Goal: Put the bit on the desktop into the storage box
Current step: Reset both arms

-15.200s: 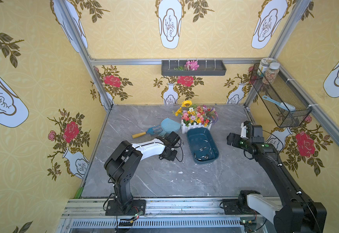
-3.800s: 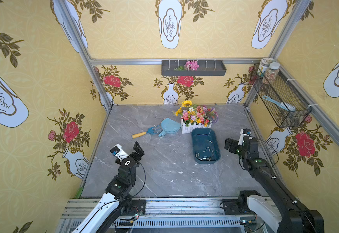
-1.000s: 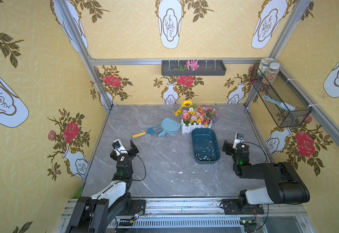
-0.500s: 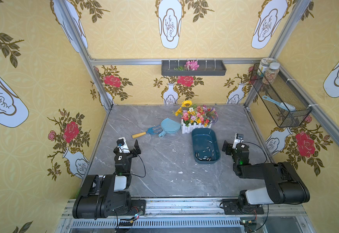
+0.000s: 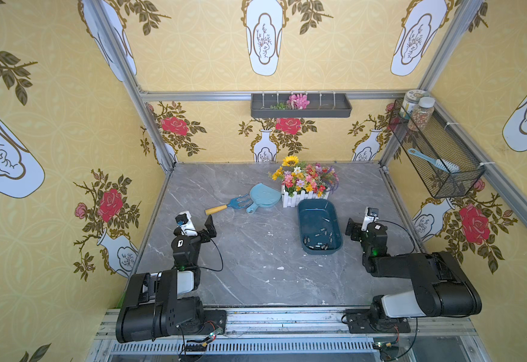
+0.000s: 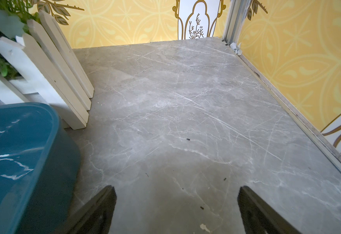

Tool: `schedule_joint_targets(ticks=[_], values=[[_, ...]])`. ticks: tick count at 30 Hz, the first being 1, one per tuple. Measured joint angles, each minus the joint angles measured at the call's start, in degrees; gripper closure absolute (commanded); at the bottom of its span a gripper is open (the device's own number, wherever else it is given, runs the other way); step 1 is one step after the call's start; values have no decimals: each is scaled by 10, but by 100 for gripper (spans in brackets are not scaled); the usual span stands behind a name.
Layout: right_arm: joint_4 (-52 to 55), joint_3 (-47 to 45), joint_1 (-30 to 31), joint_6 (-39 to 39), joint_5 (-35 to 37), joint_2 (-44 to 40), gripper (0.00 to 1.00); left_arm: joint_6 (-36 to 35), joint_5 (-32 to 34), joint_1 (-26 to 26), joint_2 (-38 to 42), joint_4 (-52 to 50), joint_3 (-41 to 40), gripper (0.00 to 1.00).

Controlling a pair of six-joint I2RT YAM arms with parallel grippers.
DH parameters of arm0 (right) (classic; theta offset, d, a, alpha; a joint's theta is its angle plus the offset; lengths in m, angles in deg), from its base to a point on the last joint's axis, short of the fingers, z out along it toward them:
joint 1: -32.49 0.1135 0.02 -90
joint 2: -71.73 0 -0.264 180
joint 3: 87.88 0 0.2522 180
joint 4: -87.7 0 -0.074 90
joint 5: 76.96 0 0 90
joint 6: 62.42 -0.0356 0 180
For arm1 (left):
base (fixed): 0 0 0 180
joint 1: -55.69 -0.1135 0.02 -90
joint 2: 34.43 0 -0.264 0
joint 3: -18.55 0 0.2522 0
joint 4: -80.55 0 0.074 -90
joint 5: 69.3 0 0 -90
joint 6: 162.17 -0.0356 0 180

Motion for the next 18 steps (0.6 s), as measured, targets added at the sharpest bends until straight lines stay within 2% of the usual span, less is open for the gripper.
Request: schedule_joint_targets(ticks=[18], values=[[2, 3, 2, 1, 0, 2, 3, 0, -4, 0, 0, -9, 0, 0]])
